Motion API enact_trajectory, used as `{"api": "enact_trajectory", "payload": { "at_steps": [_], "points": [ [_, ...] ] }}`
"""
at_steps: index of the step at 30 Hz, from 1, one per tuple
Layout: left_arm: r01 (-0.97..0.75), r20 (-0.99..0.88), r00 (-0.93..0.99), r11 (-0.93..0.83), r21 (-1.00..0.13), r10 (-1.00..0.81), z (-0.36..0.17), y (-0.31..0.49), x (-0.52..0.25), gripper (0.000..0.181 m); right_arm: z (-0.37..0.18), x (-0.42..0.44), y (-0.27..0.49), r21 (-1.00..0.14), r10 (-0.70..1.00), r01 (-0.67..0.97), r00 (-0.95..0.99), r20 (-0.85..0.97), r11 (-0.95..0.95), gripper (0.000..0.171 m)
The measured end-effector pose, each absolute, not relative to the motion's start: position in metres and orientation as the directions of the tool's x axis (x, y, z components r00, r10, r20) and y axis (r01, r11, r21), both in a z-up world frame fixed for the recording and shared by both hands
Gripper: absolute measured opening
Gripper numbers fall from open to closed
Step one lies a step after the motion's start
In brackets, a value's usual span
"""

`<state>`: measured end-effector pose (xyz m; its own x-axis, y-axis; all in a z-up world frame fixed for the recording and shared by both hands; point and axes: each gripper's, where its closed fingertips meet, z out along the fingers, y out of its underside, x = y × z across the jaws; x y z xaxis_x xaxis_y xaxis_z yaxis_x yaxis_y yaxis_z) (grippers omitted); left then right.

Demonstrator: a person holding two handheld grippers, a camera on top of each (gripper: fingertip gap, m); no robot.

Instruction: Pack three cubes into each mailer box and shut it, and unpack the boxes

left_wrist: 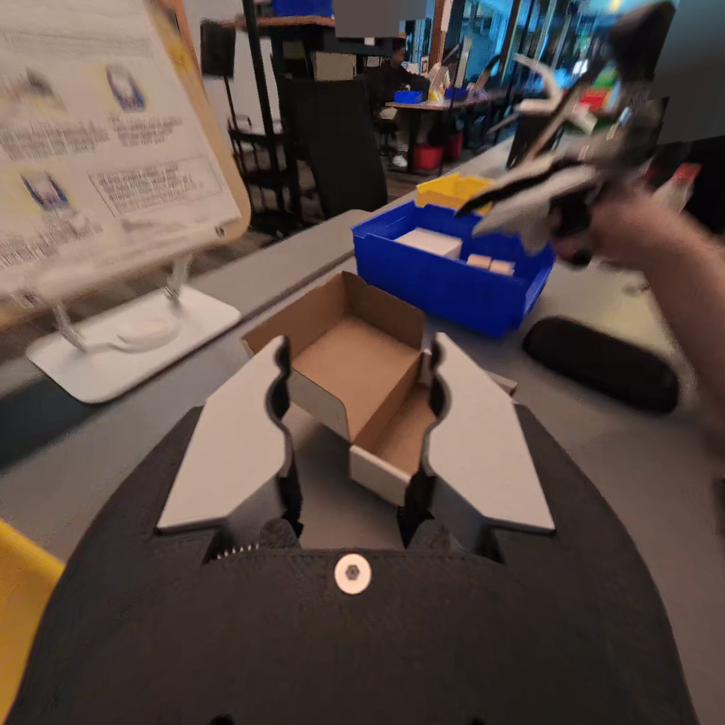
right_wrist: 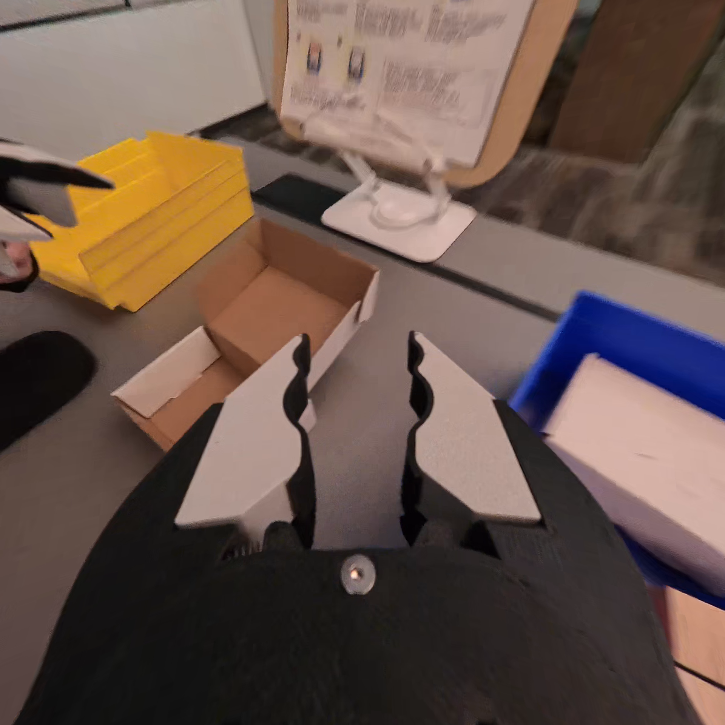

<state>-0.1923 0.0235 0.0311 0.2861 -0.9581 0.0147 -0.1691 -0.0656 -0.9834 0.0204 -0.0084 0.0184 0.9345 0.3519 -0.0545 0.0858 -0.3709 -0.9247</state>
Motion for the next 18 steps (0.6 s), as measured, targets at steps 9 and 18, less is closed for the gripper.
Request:
{"api": "enact_trajectory", "payload": {
  "at_steps": [9,18],
  "points": [
    [-0.222,0.449,0.494,-0.607,-0.763,-0.745,-0.044,0.075,-0.152,0.041,-0.067,-0.039,0.051,-0.709,0.345,-0.025,0.861,-0.373,-0.704,0.042],
    [-0.194,0.383,0.458,-0.511,-0.837,-0.802,-0.042,0.05,-0.149,0.023,-0.051,-0.045,0.023,-0.847,0.384,0.227,0.923,0.03,-0.48,0.029]
  ]
}}
